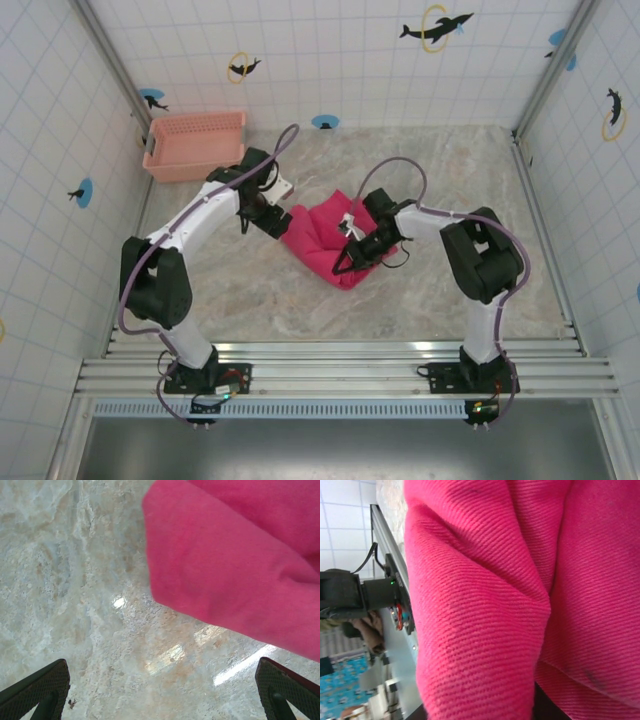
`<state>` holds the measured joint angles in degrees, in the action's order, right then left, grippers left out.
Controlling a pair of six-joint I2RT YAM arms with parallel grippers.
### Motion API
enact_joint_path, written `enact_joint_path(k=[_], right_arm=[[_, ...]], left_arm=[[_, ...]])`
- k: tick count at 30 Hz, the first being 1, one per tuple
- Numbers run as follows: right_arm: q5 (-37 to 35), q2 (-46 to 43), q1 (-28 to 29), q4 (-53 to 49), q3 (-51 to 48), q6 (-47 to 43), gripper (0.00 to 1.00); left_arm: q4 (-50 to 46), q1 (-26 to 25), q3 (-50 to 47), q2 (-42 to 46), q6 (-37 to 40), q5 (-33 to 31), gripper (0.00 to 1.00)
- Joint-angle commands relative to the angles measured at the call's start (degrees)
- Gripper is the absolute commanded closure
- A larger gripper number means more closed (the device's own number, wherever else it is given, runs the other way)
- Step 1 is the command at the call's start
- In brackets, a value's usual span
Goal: Roll up the long pants
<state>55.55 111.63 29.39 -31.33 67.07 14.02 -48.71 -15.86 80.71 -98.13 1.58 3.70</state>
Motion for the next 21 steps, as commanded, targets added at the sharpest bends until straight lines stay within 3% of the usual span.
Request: enact_joint_path(k=[1, 12, 14, 16, 21], right_arm=[[3.3, 0.7, -1.5, -6.0, -3.3, 0.7, 0.82], [5.2, 2.4, -7.4, -4.9, -7.2, -1.8, 0.83], [5.3, 3.2, -7.8, -4.9, -6.9, -2.2, 0.83], [5.4, 4.0, -8.1, -4.9, -6.7, -2.4, 0.83], [5.8, 5.1, -8.8, -5.0, -6.1, -2.7, 0.83]], left_arm=[[-2.0, -1.7, -0.1, 0.1, 1.1, -1.7, 0.03], [5.4, -6.4, -0.6, -3.0, 8.5, 4.7, 0.03], [9.0, -8.6, -2.7, -2.2, 12.3, 1.4, 0.03], [11.4, -9.2, -3.0, -2.1, 13.5, 2.2, 0.03], [16.6, -10.7, -4.0, -3.0, 17.3, 5.4, 0.14]])
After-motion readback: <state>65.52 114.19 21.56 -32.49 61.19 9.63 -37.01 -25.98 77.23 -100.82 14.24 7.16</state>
